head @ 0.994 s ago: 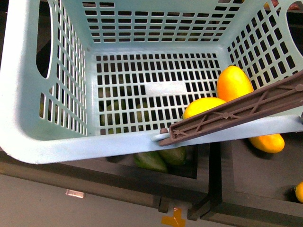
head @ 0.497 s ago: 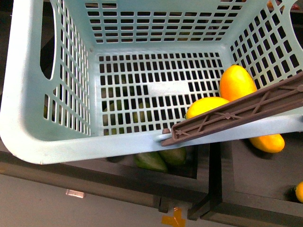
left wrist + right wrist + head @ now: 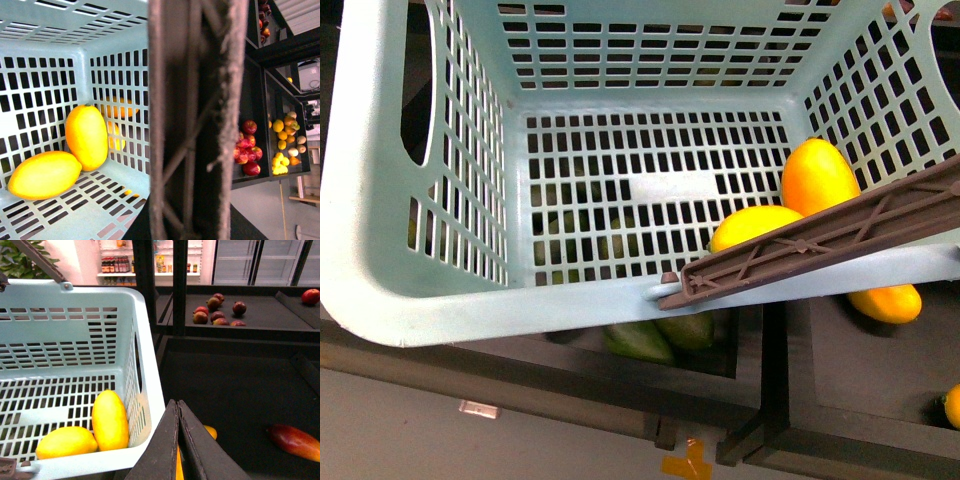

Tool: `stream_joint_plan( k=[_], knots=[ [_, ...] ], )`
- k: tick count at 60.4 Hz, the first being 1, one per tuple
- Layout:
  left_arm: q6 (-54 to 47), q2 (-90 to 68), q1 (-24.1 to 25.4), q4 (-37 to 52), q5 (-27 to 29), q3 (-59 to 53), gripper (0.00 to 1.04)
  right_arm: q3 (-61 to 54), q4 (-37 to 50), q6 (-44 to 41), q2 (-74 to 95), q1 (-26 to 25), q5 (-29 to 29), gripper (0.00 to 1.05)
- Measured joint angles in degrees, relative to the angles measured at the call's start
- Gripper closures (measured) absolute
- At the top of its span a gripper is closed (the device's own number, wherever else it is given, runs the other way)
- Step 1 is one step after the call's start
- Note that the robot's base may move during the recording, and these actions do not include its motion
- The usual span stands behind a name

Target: Pick lemon and mango into basket

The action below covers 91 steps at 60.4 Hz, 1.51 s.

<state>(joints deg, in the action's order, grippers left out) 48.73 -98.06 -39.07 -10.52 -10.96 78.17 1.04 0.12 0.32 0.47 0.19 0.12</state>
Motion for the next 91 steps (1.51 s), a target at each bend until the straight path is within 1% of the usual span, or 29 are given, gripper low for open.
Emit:
stream_joint_plan(
  k=[1,2,5,11,14,16,21,23,28,30,34,38,47,71,91],
  knots=[
    [0.0,0.0,0.0,0.0,0.0,0.0,1.00,0.0,0.0,-0.1,0.0,0.0,0.0,1.02],
    [0.0,0.0,0.0,0.0,0.0,0.0,1.00,0.0,0.0,-0.1,0.0,0.0,0.0,0.99],
    [0.2,0.0,0.0,0.0,0.0,0.0,1.00,0.0,0.0,-0.1,-0.1,0.0,0.0,0.85],
    [0.0,0.0,0.0,0.0,0.0,0.0,1.00,0.0,0.0,-0.1,-0.1,0.0,0.0,0.67],
    [0.1,0.0,0.0,0.0,-0.1,0.0,1.00,0.0,0.0,-0.1,-0.1,0.0,0.0,0.60],
    [0.1,0.0,0.0,0.0,-0.1,0.0,1.00,0.0,0.0,-0.1,-0.1,0.0,0.0,0.53],
    [0.1,0.0,0.0,0.0,0.0,0.0,1.00,0.0,0.0,-0.1,-0.1,0.0,0.0,0.41],
    [0.1,0.0,0.0,0.0,0.0,0.0,1.00,0.0,0.0,-0.1,-0.1,0.0,0.0,0.34],
    [0.0,0.0,0.0,0.0,0.0,0.0,1.00,0.0,0.0,-0.1,-0.1,0.0,0.0,0.22],
    [0.1,0.0,0.0,0.0,0.0,0.0,1.00,0.0,0.0,-0.1,-0.1,0.0,0.0,0.15],
    [0.1,0.0,0.0,0.0,0.0,0.0,1.00,0.0,0.0,-0.1,-0.1,0.0,0.1,0.07],
    [-0.1,0.0,-0.4,0.0,-0.1,0.0,1.00,0.0,-0.1,-0.1,-0.2,0.0,0.2,0.09],
    [0.8,0.0,-0.8,0.0,-1.8,0.0,1.00,0.0,-0.1,-0.1,-0.2,0.0,0.1,0.09],
    [0.2,-0.1,-0.1,0.0,0.5,0.0,1.00,0.0,-0.2,-0.1,-0.3,0.0,0.1,0.09],
    [0.4,-0.1,-0.2,0.0,-0.9,0.0,1.00,0.0,-0.2,-0.2,-0.2,-0.1,0.1,0.09]
  ],
)
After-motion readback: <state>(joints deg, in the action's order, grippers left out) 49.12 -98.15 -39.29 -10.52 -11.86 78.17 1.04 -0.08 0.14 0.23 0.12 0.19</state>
